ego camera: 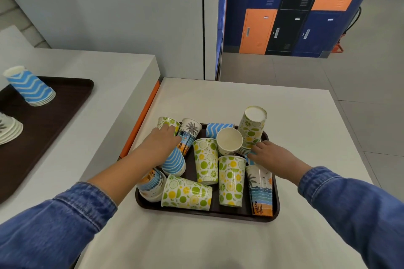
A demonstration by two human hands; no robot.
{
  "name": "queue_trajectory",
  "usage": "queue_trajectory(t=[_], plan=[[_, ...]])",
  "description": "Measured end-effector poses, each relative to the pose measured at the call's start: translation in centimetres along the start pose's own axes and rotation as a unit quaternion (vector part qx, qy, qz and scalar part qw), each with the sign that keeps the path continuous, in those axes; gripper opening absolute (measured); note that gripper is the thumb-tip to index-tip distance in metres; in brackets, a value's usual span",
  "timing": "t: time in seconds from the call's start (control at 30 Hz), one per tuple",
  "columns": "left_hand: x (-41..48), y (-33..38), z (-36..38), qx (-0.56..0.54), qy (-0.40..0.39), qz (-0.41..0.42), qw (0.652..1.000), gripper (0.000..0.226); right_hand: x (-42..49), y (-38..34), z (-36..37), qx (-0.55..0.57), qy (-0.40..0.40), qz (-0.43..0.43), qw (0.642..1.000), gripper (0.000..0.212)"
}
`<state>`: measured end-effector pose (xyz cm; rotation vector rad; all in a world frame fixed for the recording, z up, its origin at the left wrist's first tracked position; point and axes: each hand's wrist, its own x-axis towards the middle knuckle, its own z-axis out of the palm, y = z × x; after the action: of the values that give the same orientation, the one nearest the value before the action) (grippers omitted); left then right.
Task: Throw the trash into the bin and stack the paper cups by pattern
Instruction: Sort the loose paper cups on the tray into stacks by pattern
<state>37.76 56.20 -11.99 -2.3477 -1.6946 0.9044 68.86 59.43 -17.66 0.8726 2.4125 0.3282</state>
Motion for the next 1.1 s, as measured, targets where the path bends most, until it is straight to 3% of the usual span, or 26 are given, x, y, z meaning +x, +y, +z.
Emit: queue_trajectory(t=[0.1,0.43,0.7,0.77,0.87,0.97,1.03,1.1], plan=[[0.2,0.0,0.0,-0.04,-0.012,0.011,0.999,0.08,0.0,0.3,0.1,-0.011,0.008,-0.01,1.0,0.056],[-0.1,-0.6,-0.4,-0.109,0.0,0.014,0.994,0.09,-1.0,1.6,1.2,-0.017,0.037,-0.005,0.999,0.071],[-1.1,-3.9,-2.6,-0.294,0.015,0.0,0.956,0.089,-5.2,3.0,-4.1,0.112,0.041,0.128,0.985,0.068],[-1.5,-5.0,-3.1,-0.33,0.047,-0.016,0.943,0.081,-5.5,2.2,-7.0,0.272,0.13,0.144,0.942,0.076],[-1.7,-6.3,-3.6,-0.356,0.107,-0.049,0.927,0.066,-2.9,-0.9,-11.4,0.544,0.295,0.092,0.78,0.085],[-1.7,-7.2,-3.9,-0.381,0.171,-0.083,0.905,0.052,2.4,-5.3,-14.2,0.67,0.332,0.085,0.658,0.08],[-1.5,-7.8,-4.0,-0.387,0.204,-0.092,0.895,0.046,5.7,-8.2,-15.0,0.713,0.328,0.075,0.616,0.076],[-1.2,-8.6,-3.8,-0.396,0.227,-0.103,0.884,0.039,8.1,-10.4,-14.8,0.722,0.32,0.061,0.61,0.073]])
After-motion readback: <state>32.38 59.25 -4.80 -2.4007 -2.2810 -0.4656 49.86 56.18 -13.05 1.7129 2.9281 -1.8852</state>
